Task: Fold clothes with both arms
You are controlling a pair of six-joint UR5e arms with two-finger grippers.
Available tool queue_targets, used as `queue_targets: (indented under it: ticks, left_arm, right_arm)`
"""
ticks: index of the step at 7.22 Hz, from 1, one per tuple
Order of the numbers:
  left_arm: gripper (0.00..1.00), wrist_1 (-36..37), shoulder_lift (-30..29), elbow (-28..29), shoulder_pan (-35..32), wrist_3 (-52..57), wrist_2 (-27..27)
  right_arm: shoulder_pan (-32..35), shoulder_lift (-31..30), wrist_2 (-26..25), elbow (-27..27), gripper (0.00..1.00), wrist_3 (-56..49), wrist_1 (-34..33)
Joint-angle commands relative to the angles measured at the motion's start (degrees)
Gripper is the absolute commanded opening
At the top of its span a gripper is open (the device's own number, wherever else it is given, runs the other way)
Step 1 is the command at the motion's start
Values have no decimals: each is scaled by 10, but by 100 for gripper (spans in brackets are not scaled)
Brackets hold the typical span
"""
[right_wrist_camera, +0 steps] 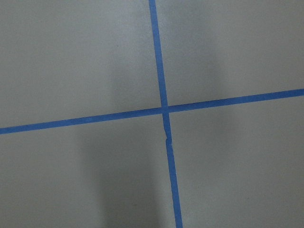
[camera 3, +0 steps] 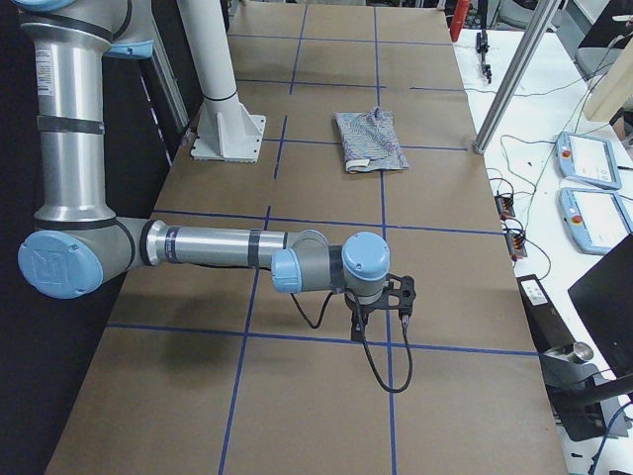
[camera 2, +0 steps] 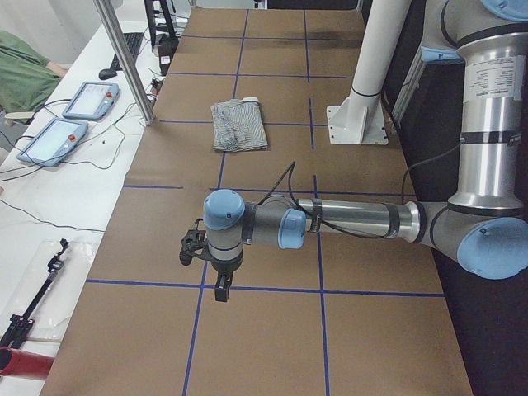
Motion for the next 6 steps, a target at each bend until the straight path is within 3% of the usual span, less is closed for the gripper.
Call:
queue_targets:
  ticks: [1, 6]
  left_arm:
    - [100, -1, 0, 0, 0, 5, 0]
    - [100, -3, 7, -8, 0, 18, -20]
  right_arm:
    - [-1, 0, -1, 0, 100, -1, 0]
    - [0, 1, -1, 0, 100, -3, 0]
